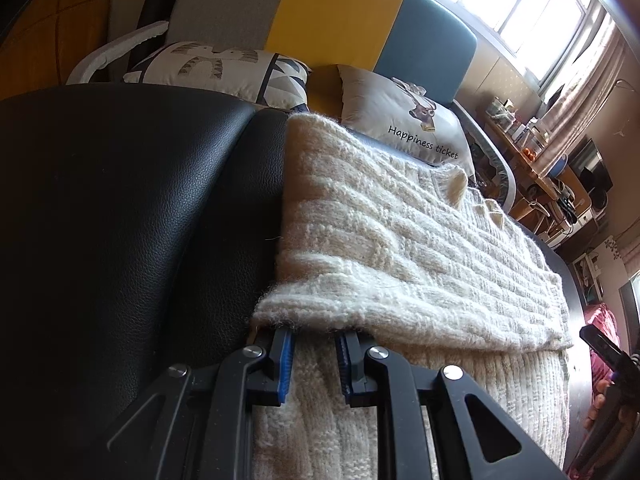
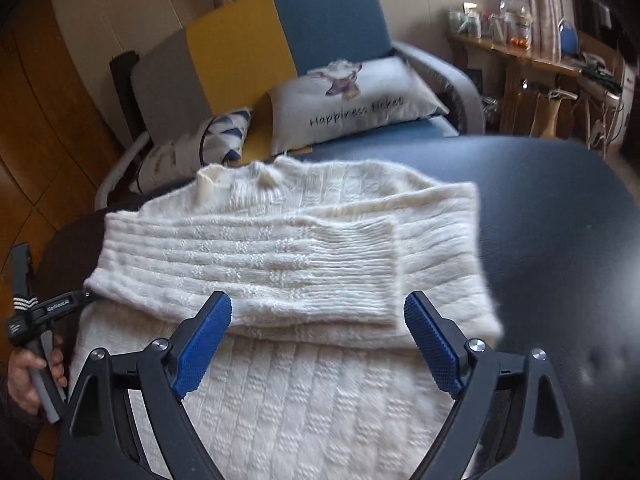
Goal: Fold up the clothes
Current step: 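Raise the open right gripper above the folded sweater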
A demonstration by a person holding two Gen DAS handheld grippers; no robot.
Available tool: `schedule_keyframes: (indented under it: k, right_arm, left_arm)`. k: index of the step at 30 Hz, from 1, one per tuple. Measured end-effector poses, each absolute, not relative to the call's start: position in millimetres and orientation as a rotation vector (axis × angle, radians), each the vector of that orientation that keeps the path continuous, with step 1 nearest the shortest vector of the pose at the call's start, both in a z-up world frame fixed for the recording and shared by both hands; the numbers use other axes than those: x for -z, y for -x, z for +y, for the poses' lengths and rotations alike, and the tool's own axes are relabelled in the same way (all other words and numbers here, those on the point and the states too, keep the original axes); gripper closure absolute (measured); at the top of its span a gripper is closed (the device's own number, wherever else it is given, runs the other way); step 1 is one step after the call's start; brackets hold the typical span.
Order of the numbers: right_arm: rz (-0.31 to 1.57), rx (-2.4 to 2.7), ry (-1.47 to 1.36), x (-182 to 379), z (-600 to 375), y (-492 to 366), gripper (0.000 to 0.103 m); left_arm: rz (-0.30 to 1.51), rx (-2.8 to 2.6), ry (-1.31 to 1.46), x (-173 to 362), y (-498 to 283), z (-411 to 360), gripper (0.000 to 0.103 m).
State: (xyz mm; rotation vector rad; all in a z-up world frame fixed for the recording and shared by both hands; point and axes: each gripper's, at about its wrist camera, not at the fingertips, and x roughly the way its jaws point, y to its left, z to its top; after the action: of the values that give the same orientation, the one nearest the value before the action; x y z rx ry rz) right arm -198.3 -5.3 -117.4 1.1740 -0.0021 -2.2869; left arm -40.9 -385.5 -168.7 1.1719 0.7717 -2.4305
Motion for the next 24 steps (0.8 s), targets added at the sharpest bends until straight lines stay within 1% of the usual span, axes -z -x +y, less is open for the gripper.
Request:
schedule_keyframes:
  k: [1,2,3,5,7,10,12,16,18,22,24]
  right_arm:
    - [-0.005,2.266,-1.177,116,-4,198,0.013]
    - [-0.006,2.257,-1.172,116,-4,199,0.022]
    - [0.003,2.259,-1.181,117,-5,200,0.025]
    - [0.0,2.24,-1.217,123,-9,207,0.025]
    - [-0.05,2.182,-1.263,135,-13,212,0.025]
    - [-0.014,2.174,-1.316,157,-17,217,0.025]
    - [-0.028,2.173,-1.311,163,-14,218,0.024]
    - [-0.136,2.17,-1.278,152,-1,216,0.024]
    - [-0.202,2.135,-1.229,142,5,209,0.019]
    - [-0.259,2.073,-1.163,134,5,194,0.019]
    - [-0.337,2.004,-1.159,135,2,193,0.019]
  left_arm:
    - [0.77,2.43,-1.172,169,41,-385,0.086]
    - [0.767,2.432,-1.169,168,41,-384,0.086]
    - [0.766,2.432,-1.167,168,41,-384,0.086]
    - [0.763,2.432,-1.167,168,41,-384,0.086]
    - [0.754,2.435,-1.168,168,42,-383,0.086]
    - [0.728,2.441,-1.172,167,42,-381,0.086]
    - [0.715,2.445,-1.173,167,42,-381,0.086]
    - [0.757,2.461,-1.156,168,39,-385,0.086]
    - [0.789,2.487,-1.149,168,35,-387,0.086]
    - [0.794,2.54,-1.148,168,28,-387,0.086]
    - [0.818,2.581,-1.139,167,24,-388,0.086]
